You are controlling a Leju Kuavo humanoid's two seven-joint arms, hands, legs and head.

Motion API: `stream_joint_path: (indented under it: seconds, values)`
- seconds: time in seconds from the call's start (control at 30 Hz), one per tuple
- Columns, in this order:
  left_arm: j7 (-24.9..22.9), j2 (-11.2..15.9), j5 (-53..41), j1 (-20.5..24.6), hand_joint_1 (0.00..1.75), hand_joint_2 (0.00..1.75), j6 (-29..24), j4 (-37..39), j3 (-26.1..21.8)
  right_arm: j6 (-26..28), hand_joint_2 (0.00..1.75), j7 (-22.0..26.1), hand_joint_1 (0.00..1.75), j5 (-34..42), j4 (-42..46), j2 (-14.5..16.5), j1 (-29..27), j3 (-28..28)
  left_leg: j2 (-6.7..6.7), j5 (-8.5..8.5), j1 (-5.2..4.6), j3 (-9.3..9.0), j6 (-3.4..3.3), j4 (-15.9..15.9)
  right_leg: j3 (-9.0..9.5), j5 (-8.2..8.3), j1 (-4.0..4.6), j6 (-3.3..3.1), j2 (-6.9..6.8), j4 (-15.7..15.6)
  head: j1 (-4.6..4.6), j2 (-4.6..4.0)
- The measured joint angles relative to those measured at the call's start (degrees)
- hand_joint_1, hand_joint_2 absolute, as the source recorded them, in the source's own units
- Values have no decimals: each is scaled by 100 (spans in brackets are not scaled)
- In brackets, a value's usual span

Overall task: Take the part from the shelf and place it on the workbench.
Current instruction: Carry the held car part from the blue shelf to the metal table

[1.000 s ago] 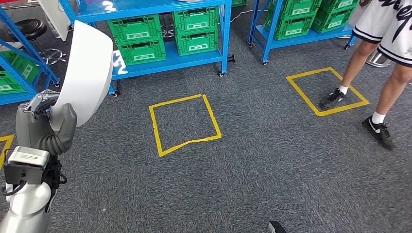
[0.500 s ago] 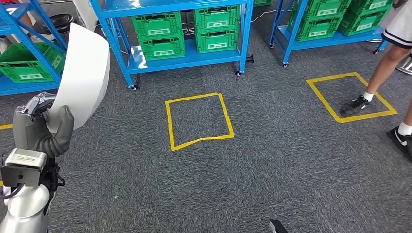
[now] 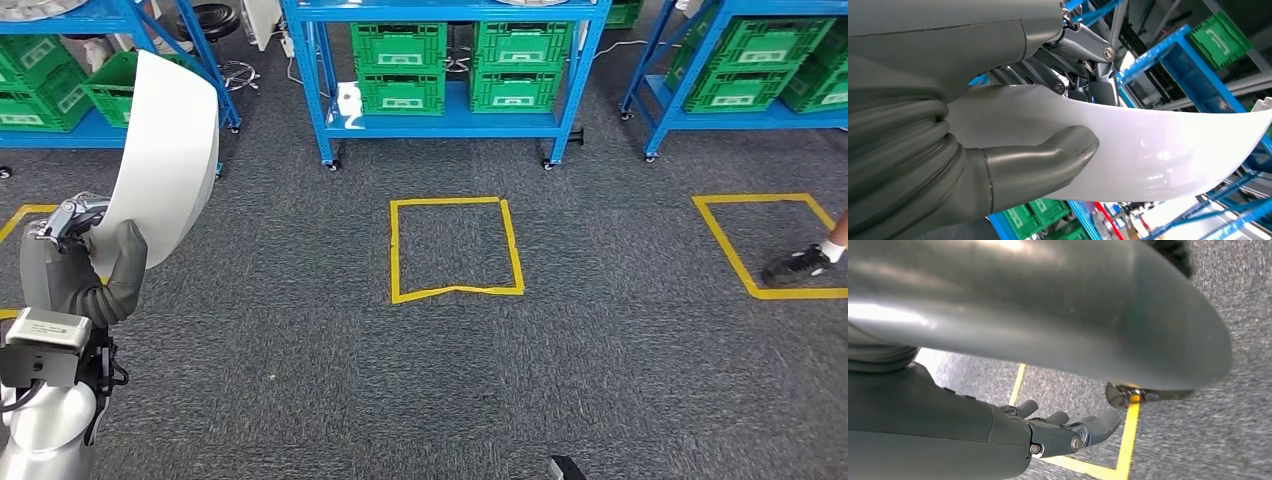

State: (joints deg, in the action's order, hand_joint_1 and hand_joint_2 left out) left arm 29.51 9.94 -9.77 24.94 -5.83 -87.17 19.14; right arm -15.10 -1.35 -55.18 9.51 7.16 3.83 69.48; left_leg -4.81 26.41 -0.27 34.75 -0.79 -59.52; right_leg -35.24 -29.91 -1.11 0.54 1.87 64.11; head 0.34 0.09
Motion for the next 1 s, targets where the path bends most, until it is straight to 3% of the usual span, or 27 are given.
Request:
stream_joint_path:
  seconds: [0.07, 0.13, 0.17, 0.23, 0.3, 0.37, 0.4, 0.43, 0.5, 0.57, 0.6, 0.67, 0.73, 0.8, 0.87, 0.9, 0.93, 1.0]
  values:
    - [1, 4, -1, 2, 175, 175, 0, 1, -3, -5, 0, 1, 0, 4, 0, 1, 6, 0, -106, 6, -6, 54, 63, -40, 139, 65, 2, -33, 97, -327, 5, 0]
    - [1, 14, -2, 1, 175, 175, 1, 2, -7, -8, 0, 3, 0, 9, 0, 2, 9, 0, -205, -20, 1, 88, 133, -19, 138, 85, 8, -97, -2, -343, 8, 0]
    - [1, 26, -2, -3, 175, 175, 1, 3, -10, -9, 0, 6, 0, 10, 0, 3, 13, 0, -180, -19, 0, 104, 164, -30, 148, 101, 3, -135, -60, -362, 7, 0]
    - [7, 65, -2, -2, 175, 175, 0, 6, -25, -9, 0, 15, 0, 14, 0, 6, 16, 0, 46, 132, -8, 237, 221, -286, 165, 131, -18, -205, -169, -403, -21, -2]
    - [19, 88, -3, -5, 175, 175, 0, 22, -39, -8, 0, 19, 0, 15, 0, 6, 4, 1, 329, 470, 6, 548, 274, -945, 164, 132, -11, -234, -278, -411, -49, -2]
    - [30, 93, -4, -24, 175, 175, 1, 57, -43, -6, 0, 17, 0, 15, 0, 5, -11, 2, 421, 658, 40, 805, 310, -1489, 158, 128, -4, -237, -414, -409, -51, -1]
    - [35, 97, -4, -30, 175, 175, 1, 74, -43, -6, 0, 14, 0, 15, 0, 6, -14, 1, 442, 604, 50, 794, 315, -1488, 158, 125, -4, -233, -482, -409, -51, -1]
    - [38, 101, -4, -30, 175, 175, 1, 90, -44, -5, 0, 9, 0, 15, 0, 6, -13, 1, 473, 462, 55, 668, 310, -1270, 163, 121, -5, -227, -547, -409, -52, -1]
    - [42, 103, -4, -9, 175, 175, 2, 104, -45, -6, 0, 1, 0, 15, 0, 7, -7, 1, 705, 153, 32, 228, 268, -493, 191, 103, 9, -196, -667, -408, -51, 0]
    - [46, 103, -4, 24, 175, 175, 2, 107, -45, -12, 0, 0, 0, 14, 0, 7, -1, 1, 895, 42, -11, -27, 203, -13, 223, 84, 28, -136, -776, -415, -43, 0]
    - [47, 104, -4, 33, 175, 175, 2, 110, -45, -16, 0, 0, 0, 10, 0, 6, 2, 1, 892, 58, -33, -32, 172, 26, 238, 79, 34, -101, -830, -426, -39, 0]
    - [48, 111, -4, 35, 175, 175, 2, 113, -48, -23, 0, 1, 0, 0, 0, 7, 10, 1, 747, 19, -26, -32, 107, 63, 268, 61, 21, -25, -906, -433, -32, 0]
    - [50, 120, -5, 43, 175, 175, 2, 114, -51, -25, 0, 8, 0, -9, 0, 9, 16, 1, 613, -32, -2, -57, 29, 117, 184, -100, 4, 32, -666, -208, -21, 0]
    - [54, 125, -9, 42, 175, 175, 2, 124, -50, -26, 0, 14, 0, -25, 0, 11, 6, 1, 491, -59, 3, -48, -25, 133, -135, -451, 0, 52, -307, 456, -2, -1]
    - [57, 130, -19, -3, 175, 175, 1, 136, -48, -26, 0, 10, 0, -54, 0, 12, -15, -1, 339, -62, -6, -24, -43, 119, -479, -675, 12, 50, -200, 1111, 10, -1]
    - [59, 139, -28, -40, 175, 175, -4, 135, -50, -25, 0, 6, 0, -79, 0, 12, -25, -3, 254, -61, -8, -17, -43, 106, -530, -624, 15, 43, -190, 1172, 12, 0]
    - [64, 158, -38, -84, 175, 175, -18, 124, -54, -24, 0, 2, 0, -112, 0, 12, -30, -7, 169, -57, -5, -14, -36, 87, -464, -463, 14, 34, -176, 995, 13, 0]
    - [82, 215, -54, -178, 175, 175, -59, 69, -78, -25, 0, 0, 0, -183, 0, 12, -33, -23, 24, -36, 4, -2, 3, 34, -118, -74, -3, 19, -26, 231, 17, 0]
